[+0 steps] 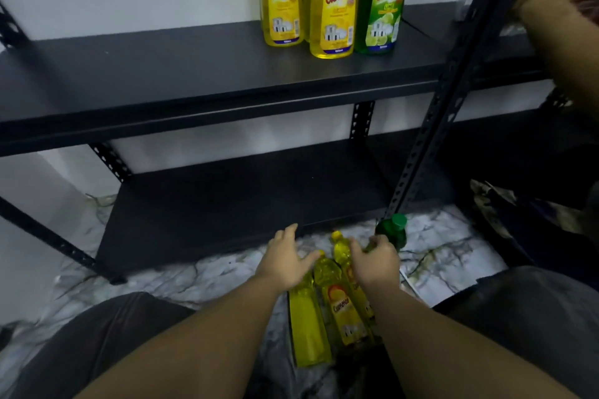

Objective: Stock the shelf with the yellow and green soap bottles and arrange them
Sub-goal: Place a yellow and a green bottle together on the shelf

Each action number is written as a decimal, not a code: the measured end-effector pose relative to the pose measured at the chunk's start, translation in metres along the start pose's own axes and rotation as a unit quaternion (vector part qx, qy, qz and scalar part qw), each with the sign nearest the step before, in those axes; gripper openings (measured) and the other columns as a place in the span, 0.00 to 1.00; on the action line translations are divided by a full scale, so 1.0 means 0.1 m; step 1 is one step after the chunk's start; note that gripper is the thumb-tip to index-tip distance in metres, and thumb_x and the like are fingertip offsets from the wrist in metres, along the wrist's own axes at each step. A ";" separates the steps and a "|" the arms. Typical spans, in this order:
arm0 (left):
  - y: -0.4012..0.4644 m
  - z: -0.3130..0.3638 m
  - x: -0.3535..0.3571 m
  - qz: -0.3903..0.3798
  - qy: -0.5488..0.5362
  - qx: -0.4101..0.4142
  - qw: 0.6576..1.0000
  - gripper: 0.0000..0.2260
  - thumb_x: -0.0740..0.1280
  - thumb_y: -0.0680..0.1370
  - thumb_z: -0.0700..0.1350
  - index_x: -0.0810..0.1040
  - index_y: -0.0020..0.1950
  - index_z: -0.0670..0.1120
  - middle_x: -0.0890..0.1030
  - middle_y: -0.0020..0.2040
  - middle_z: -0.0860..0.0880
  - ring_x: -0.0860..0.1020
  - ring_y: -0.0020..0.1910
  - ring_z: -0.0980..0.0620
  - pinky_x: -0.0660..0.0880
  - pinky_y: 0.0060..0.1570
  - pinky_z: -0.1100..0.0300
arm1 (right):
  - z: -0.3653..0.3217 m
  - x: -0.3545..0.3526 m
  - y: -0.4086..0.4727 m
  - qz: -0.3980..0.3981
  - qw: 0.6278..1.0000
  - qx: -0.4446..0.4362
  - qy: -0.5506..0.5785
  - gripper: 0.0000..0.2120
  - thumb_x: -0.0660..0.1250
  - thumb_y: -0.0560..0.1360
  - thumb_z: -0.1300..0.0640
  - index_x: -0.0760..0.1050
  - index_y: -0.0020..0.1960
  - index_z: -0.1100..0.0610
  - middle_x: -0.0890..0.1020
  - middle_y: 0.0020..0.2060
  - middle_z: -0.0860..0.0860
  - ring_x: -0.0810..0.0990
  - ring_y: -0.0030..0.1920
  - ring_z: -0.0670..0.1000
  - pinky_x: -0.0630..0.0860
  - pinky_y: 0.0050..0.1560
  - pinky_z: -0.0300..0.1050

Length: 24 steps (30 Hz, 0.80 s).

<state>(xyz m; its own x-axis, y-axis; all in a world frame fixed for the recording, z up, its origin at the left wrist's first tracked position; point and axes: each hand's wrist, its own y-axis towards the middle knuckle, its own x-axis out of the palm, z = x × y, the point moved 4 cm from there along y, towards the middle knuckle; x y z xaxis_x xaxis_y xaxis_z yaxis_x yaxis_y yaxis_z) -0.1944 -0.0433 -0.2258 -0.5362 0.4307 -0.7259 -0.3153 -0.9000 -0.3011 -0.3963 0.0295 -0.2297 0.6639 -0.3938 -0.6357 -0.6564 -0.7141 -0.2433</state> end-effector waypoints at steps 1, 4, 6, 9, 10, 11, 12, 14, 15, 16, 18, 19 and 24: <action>0.04 0.00 0.08 -0.011 0.001 0.000 1.000 0.42 0.67 0.78 0.66 0.53 0.84 0.50 0.62 0.81 0.45 0.64 0.78 0.42 0.67 0.74 0.46 | 0.07 -0.05 0.05 0.010 1.000 0.025 0.008 0.29 0.69 0.76 0.37 0.74 0.66 0.57 0.80 0.57 0.56 0.80 0.55 0.60 0.80 0.50 0.53; 0.12 -0.06 0.30 -0.022 0.008 -0.017 1.000 0.42 0.69 0.78 0.66 0.57 0.83 0.46 0.65 0.79 0.44 0.66 0.76 0.42 0.68 0.72 0.47 | 0.27 -0.23 0.19 0.056 0.994 0.079 0.041 0.28 0.73 0.73 0.39 0.73 0.62 0.58 0.81 0.55 0.58 0.80 0.56 0.62 0.80 0.53 0.55; 0.17 -0.12 0.44 -0.028 0.013 -0.038 0.999 0.43 0.69 0.77 0.66 0.58 0.82 0.46 0.66 0.79 0.43 0.67 0.76 0.41 0.69 0.72 0.47 | 0.40 -0.31 0.26 0.074 0.989 0.112 0.060 0.27 0.76 0.72 0.42 0.71 0.60 0.59 0.80 0.57 0.60 0.79 0.58 0.63 0.78 0.52 0.52; 0.20 -0.27 0.69 -0.038 0.022 -0.079 0.996 0.42 0.69 0.76 0.67 0.61 0.81 0.45 0.70 0.75 0.41 0.71 0.72 0.39 0.71 0.69 0.46 | 0.52 -0.35 0.37 0.078 0.984 0.141 0.082 0.39 0.79 0.71 0.44 0.66 0.71 0.61 0.77 0.65 0.62 0.76 0.65 0.64 0.77 0.57 0.55; 0.20 -0.35 0.78 -0.031 0.027 -0.092 0.995 0.41 0.70 0.75 0.67 0.63 0.79 0.44 0.71 0.73 0.40 0.72 0.71 0.39 0.72 0.67 0.46 | 0.53 -0.34 0.40 0.079 0.982 0.142 0.093 0.43 0.80 0.70 0.44 0.64 0.75 0.61 0.75 0.68 0.62 0.75 0.67 0.64 0.76 0.61 0.56; 0.18 -0.43 0.86 -0.026 0.028 -0.107 0.994 0.40 0.70 0.75 0.67 0.64 0.78 0.44 0.72 0.73 0.39 0.72 0.70 0.38 0.72 0.67 0.46 | 0.55 -0.33 0.43 0.080 0.981 0.142 0.106 0.45 0.80 0.70 0.45 0.62 0.77 0.60 0.73 0.71 0.61 0.73 0.70 0.63 0.74 0.64 0.56; 0.17 -0.52 0.94 -0.021 0.023 -0.121 0.992 0.42 0.71 0.74 0.67 0.63 0.78 0.43 0.71 0.74 0.38 0.72 0.71 0.37 0.72 0.67 0.47 | 0.55 -0.31 0.47 0.081 0.980 0.140 0.119 0.48 0.80 0.70 0.45 0.60 0.79 0.59 0.71 0.73 0.60 0.71 0.72 0.62 0.73 0.66 0.56; 0.16 -0.71 1.11 -0.028 0.001 -0.160 0.987 0.47 0.71 0.73 0.68 0.57 0.81 0.43 0.67 0.77 0.37 0.71 0.73 0.36 0.72 0.68 0.48 | 0.55 -0.26 0.52 0.084 0.976 0.137 0.144 0.50 0.81 0.69 0.46 0.57 0.81 0.56 0.69 0.76 0.58 0.69 0.74 0.60 0.70 0.69 0.55; 0.17 -0.80 1.18 -0.030 -0.015 -0.177 0.984 0.50 0.71 0.71 0.71 0.55 0.82 0.44 0.68 0.77 0.37 0.72 0.72 0.36 0.73 0.68 0.48 | 0.55 -0.24 0.56 0.084 0.975 0.135 0.155 0.50 0.81 0.69 0.46 0.57 0.82 0.54 0.69 0.76 0.57 0.69 0.75 0.60 0.70 0.69 0.54; 0.18 -0.87 1.24 -0.029 -0.033 -0.192 0.980 0.53 0.71 0.68 0.74 0.56 0.82 0.46 0.70 0.75 0.38 0.74 0.70 0.36 0.75 0.66 0.47 | 0.54 -0.21 0.59 0.082 0.974 0.133 0.165 0.49 0.81 0.69 0.47 0.57 0.82 0.53 0.69 0.76 0.56 0.69 0.75 0.59 0.70 0.69 0.53; 0.22 -0.97 1.35 -0.029 -0.067 -0.229 0.971 0.53 0.70 0.64 0.77 0.59 0.79 0.47 0.74 0.70 0.39 0.77 0.66 0.37 0.78 0.60 0.46 | 0.54 -0.14 0.65 0.083 0.971 0.132 0.180 0.47 0.82 0.69 0.48 0.61 0.81 0.51 0.72 0.74 0.55 0.72 0.73 0.57 0.70 0.68 0.50; 0.25 -1.01 1.40 -0.029 -0.080 -0.249 0.965 0.51 0.71 0.66 0.75 0.61 0.78 0.45 0.75 0.69 0.38 0.77 0.65 0.36 0.79 0.58 0.46 | 0.55 -0.10 0.68 0.086 0.970 0.132 0.185 0.46 0.83 0.68 0.49 0.63 0.79 0.51 0.75 0.71 0.54 0.74 0.71 0.57 0.71 0.68 0.49; 0.37 -1.05 1.51 -0.015 -0.122 -0.340 0.932 0.44 0.77 0.67 0.68 0.67 0.70 0.42 0.78 0.66 0.39 0.78 0.64 0.37 0.76 0.53 0.52 | 0.67 0.12 0.80 0.130 0.964 0.131 0.192 0.35 0.84 0.66 0.49 0.73 0.68 0.49 0.80 0.57 0.49 0.79 0.60 0.52 0.73 0.60 0.43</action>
<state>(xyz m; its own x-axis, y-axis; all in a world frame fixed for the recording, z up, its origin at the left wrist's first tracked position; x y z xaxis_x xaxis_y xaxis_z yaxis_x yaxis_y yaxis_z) -0.2048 -0.0186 -0.4120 -0.7235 0.3842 -0.5736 0.1917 -0.6863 -0.7016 -0.4652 0.0062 -0.3060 0.5161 -0.7602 -0.3946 -0.8527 -0.4126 -0.3205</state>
